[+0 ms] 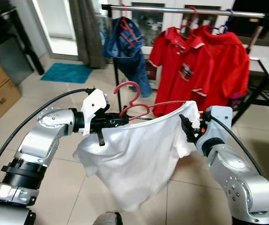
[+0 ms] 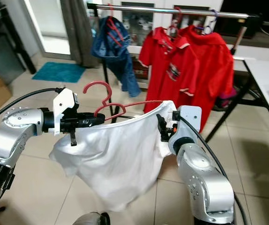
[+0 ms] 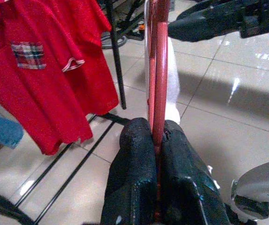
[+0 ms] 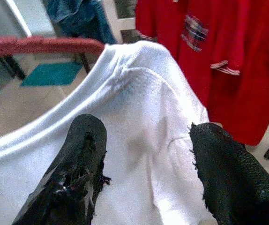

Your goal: Hang hanger

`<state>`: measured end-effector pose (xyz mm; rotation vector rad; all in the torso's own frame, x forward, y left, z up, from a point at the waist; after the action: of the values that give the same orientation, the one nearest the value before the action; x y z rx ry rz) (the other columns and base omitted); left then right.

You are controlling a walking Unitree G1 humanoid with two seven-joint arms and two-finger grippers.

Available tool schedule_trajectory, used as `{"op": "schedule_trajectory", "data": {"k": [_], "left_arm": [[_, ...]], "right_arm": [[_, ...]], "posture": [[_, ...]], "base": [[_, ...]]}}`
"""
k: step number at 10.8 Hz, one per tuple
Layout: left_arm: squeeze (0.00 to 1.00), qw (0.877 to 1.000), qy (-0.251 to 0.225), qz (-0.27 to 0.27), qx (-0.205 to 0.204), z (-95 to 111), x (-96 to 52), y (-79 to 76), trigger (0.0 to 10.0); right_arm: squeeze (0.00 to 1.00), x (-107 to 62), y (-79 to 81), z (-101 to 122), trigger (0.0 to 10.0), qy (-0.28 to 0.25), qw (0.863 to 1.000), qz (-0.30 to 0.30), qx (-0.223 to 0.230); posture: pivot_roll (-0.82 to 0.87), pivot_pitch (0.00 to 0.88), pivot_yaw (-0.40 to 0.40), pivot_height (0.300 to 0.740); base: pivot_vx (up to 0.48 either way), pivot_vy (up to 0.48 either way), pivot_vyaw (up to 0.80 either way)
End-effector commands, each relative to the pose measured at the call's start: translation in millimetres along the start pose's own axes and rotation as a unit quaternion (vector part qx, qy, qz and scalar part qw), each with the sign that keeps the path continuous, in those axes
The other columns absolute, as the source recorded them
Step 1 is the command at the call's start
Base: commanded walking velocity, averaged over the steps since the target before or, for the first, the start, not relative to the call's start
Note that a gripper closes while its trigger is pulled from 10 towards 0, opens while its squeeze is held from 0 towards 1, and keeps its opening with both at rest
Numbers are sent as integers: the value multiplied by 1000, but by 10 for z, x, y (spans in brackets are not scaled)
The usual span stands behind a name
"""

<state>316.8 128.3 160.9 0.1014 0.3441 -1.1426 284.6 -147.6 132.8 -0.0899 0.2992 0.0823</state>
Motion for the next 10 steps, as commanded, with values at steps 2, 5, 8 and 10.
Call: {"op": "schedule_trajectory", "data": {"k": [2,5,8,10], "left_arm": [[0,1000,-8,-2,7,64,-36,-33,0],[0,1000,-1,-5,5,50,-41,-54,0],[0,1000,2,-1,6,36,-41,-40,0],[0,1000,3,17,8,39,-34,18,0]], "right_arm": [[0,49,-2,60,10000,-2,1000,-5,19],[0,102,18,178,10000,-24,998,-3,64],[0,114,37,203,10000,-27,997,7,68],[0,94,117,187,10000,-23,997,39,61]], "posture": [[37,39,53,740],[42,39,52,740],[42,38,53,740],[40,38,52,740]], "base": [[0,0,0],[0,0,0],[0,0,0],[0,0,0]]}}
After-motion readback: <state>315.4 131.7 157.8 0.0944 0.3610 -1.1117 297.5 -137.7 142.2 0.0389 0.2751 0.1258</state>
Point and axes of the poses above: a point about 5 cm out from each wrist's last joint towards the gripper, its own x axis pointing out of the wrist towards the gripper, its own z axis along the axis of the wrist's last joint, y = z × x, the point moved 3 cm from there along x, pointing out of the wrist towards the gripper, and after that the axes turned 15 degrees about -x, right-handed, at the moved point
